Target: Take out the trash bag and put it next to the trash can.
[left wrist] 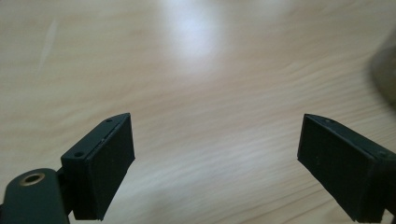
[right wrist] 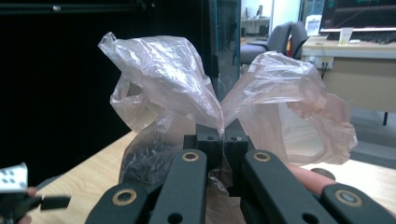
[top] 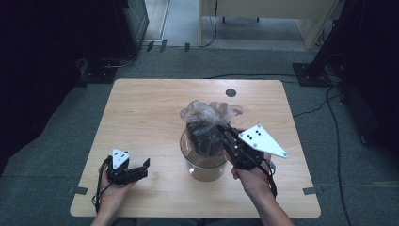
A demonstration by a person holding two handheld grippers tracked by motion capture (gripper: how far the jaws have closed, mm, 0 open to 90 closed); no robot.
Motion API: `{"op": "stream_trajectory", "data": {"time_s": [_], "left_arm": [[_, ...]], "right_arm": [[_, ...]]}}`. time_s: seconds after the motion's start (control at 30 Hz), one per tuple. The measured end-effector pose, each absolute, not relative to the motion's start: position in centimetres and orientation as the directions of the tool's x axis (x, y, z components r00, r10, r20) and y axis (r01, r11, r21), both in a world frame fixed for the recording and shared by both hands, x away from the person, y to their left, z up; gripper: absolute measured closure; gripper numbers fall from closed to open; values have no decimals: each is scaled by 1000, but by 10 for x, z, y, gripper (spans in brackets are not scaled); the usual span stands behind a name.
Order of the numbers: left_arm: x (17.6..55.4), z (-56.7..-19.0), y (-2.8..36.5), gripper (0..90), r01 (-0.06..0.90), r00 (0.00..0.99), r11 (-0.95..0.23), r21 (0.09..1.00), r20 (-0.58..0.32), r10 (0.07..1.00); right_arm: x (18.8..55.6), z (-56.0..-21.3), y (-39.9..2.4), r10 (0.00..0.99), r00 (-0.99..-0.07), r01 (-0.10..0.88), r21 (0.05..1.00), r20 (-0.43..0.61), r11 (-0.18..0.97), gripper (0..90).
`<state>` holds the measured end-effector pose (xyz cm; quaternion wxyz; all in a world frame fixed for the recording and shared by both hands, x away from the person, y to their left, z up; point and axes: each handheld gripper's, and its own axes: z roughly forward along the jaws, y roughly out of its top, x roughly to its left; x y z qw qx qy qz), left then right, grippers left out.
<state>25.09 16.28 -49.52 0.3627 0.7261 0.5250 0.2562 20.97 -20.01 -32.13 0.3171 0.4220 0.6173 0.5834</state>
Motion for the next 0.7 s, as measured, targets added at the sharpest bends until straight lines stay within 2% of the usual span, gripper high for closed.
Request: {"op": "stream_trajectory", "data": {"time_s": [0.13, 0.23, 0.4, 0.7], "left_arm": [[252, -511, 171, 106, 615, 279, -219, 758, 51, 959], [255, -518, 175, 106, 632, 265, -222, 742, 62, 962], [258, -521, 180, 106, 655, 249, -174, 736, 7, 969], [258, -521, 180, 106, 657, 245, -169, 734, 4, 969]], "right_arm": [[209, -314, -205, 894, -437, 123, 991, 96, -47, 900], [209, -309, -210, 900, -426, 112, 992, 92, -48, 900], [209, -302, -220, 910, -403, 98, 993, 96, -61, 900], [211, -294, -240, 950, -309, 31, 999, 46, -39, 900]]}}
